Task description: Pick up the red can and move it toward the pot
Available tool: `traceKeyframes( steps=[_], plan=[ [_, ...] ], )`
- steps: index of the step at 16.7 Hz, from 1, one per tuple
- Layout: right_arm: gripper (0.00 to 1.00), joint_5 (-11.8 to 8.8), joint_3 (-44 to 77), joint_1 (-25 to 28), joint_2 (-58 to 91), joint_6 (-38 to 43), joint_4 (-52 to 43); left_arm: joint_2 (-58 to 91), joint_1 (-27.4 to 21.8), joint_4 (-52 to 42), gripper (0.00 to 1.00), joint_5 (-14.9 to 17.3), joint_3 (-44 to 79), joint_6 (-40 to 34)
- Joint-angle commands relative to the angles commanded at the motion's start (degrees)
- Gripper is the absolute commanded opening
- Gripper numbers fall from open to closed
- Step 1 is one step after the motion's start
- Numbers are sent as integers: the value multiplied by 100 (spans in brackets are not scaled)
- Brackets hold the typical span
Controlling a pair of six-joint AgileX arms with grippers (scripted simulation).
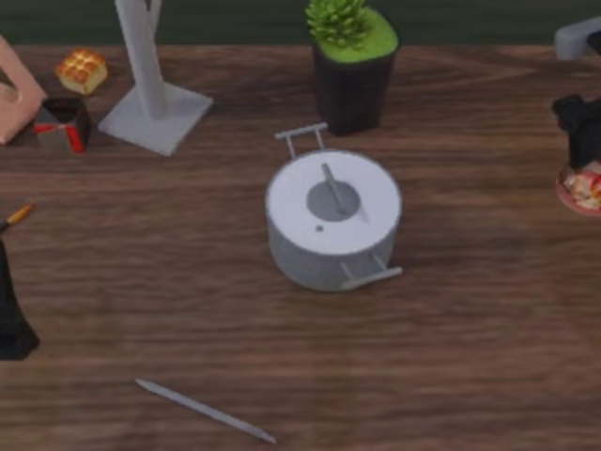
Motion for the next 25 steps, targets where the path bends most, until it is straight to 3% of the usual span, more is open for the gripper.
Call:
traceKeyframes(
  steps=[6,10,16,25],
  plan=[
    [0,242,-156,822,235,2536,463,0,0,0,100,0,0,0],
    [0,354,-265,1212,318,3496,693,0,0,0,100,0,0,0],
    [0,356,-289,1242,303,3609,736,0,0,0,100,0,0,0],
    [0,372,-989,1265,607,3612,1716,0,0,0,100,0,0,0]
  ],
)
